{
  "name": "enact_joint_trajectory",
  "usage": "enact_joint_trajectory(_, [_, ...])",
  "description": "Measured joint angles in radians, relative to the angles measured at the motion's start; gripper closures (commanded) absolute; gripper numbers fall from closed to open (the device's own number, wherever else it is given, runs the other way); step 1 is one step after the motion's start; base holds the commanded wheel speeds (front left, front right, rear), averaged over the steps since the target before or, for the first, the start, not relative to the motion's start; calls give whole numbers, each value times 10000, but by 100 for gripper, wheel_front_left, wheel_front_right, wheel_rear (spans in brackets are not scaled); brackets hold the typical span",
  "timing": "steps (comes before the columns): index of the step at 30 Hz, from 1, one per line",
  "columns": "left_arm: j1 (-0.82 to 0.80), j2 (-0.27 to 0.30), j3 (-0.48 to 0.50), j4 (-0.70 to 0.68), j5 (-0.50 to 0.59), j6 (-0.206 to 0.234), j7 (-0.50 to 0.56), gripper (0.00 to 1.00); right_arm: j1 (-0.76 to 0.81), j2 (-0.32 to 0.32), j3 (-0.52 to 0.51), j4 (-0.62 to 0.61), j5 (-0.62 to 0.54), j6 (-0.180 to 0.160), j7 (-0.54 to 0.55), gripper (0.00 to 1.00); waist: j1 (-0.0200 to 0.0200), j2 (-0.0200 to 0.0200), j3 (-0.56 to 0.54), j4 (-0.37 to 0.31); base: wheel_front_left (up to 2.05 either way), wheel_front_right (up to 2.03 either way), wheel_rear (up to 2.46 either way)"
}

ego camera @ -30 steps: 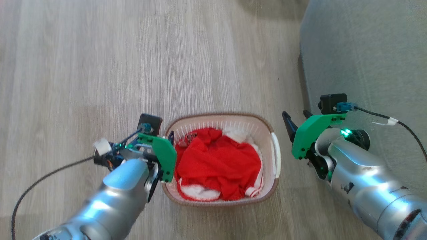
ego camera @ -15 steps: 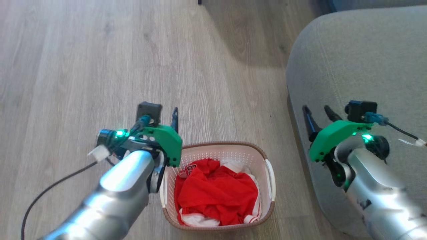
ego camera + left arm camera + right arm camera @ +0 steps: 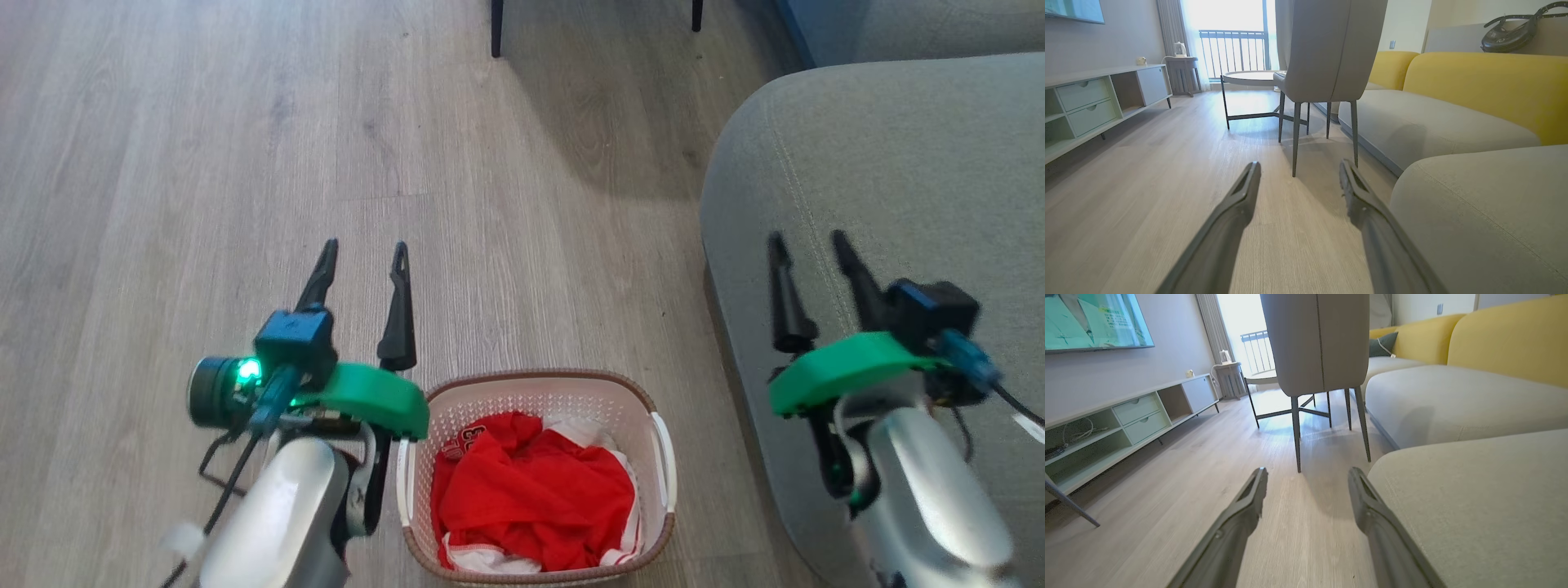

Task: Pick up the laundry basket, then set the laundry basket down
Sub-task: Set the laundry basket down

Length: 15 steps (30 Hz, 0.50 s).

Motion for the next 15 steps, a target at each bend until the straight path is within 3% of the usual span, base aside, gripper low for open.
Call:
enact_joint_trajectory(7, [1306, -717, 1499, -1561, 1292, -479, -31, 0, 923, 288, -600, -1835, -815, 0, -31, 0, 0, 0, 28, 79, 0, 0, 0])
enact_joint_trajectory(15, [2260, -819, 2033, -1701, 1536, -819, -31, 0, 2113, 355, -863, -2148, -1241, 0, -31, 0, 0, 0, 63, 82, 0, 0, 0])
